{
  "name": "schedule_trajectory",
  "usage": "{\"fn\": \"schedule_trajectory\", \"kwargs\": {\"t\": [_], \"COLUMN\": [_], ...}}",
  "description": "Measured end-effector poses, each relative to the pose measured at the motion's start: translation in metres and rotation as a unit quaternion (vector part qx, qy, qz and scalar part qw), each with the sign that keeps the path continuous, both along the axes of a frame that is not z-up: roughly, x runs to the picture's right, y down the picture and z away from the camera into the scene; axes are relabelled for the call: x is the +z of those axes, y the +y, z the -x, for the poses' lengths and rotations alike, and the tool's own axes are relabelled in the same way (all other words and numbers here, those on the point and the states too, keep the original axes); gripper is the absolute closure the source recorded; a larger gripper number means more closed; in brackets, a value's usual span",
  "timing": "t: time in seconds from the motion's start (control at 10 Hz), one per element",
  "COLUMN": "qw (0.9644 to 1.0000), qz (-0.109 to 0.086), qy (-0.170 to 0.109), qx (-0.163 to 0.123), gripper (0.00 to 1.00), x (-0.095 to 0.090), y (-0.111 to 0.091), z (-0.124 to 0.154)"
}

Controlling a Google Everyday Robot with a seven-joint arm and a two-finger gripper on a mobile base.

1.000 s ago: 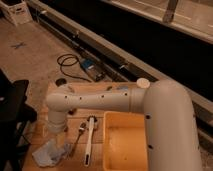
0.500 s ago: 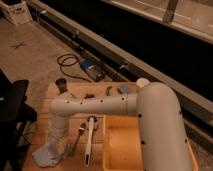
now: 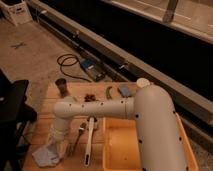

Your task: Place towel in paper cup

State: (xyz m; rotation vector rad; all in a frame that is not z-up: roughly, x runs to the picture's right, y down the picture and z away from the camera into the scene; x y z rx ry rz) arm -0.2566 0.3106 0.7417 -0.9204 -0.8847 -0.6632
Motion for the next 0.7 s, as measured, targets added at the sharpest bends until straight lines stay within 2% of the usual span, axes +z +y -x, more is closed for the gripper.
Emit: {"fn": "schedule_trajectory", "kwargs": {"t": [0.3, 0.7], "qw": [1.0, 0.9998], "qz": [0.003, -0.01], "qy": [0.004, -0.015], "qx": [0.0, -0.007], "gripper": [0.38, 0.76], "x": [0.0008, -0.0041], "y": [0.0029, 0.0031], "z": [-0.001, 0.0033]}}
